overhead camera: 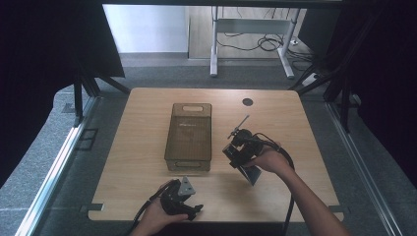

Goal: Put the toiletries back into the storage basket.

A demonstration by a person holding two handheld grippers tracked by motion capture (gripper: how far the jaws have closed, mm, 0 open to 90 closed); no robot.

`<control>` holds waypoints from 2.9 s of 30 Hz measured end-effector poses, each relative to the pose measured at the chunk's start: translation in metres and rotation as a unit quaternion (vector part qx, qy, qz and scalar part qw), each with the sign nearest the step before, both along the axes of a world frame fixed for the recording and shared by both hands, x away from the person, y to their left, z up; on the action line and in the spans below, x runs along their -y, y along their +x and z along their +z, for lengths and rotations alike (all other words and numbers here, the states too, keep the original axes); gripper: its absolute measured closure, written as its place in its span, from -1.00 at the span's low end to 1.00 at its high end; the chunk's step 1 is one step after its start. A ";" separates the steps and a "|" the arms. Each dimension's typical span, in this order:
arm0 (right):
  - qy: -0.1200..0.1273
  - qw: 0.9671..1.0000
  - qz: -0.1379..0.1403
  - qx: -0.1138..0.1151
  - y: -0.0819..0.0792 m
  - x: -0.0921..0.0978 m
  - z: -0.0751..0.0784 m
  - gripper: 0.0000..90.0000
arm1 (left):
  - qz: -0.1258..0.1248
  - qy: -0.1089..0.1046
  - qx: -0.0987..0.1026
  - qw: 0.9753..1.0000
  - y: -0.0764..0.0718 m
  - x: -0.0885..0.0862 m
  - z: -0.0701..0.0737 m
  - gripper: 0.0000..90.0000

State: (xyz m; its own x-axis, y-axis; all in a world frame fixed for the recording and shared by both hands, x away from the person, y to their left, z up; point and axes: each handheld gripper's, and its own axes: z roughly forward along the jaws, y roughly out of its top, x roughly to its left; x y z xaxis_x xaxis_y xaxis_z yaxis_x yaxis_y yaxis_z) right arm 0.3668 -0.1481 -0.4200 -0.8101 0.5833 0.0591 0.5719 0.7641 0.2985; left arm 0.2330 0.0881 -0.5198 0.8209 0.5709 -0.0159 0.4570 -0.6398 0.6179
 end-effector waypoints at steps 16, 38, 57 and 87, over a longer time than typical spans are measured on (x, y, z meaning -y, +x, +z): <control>-0.026 1.000 0.006 0.011 -0.005 -0.003 -0.012 0.03 | -0.011 0.021 -0.013 1.000 0.001 0.002 -0.006 -0.54; -0.039 0.999 0.026 0.004 -0.014 -0.008 -0.034 0.02 | -0.020 0.016 -0.022 0.999 0.001 0.004 -0.009 -0.57; -0.037 0.998 0.047 0.000 -0.020 -0.021 -0.036 0.03 | -0.028 0.014 -0.017 0.999 0.000 0.006 -0.009 -0.59; -0.034 0.996 0.078 0.003 -0.023 -0.048 -0.032 0.03 | -0.032 0.013 -0.018 0.999 0.000 0.006 -0.010 -0.60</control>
State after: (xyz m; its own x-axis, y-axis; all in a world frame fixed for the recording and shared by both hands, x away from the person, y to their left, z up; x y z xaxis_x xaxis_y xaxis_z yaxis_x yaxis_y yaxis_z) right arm 0.3441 -0.1005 -0.4515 -0.8912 0.4533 0.0187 0.4436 0.8620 0.2453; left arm 0.2333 0.0823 -0.5295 0.8548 0.5180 -0.0328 0.4369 -0.6839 0.5843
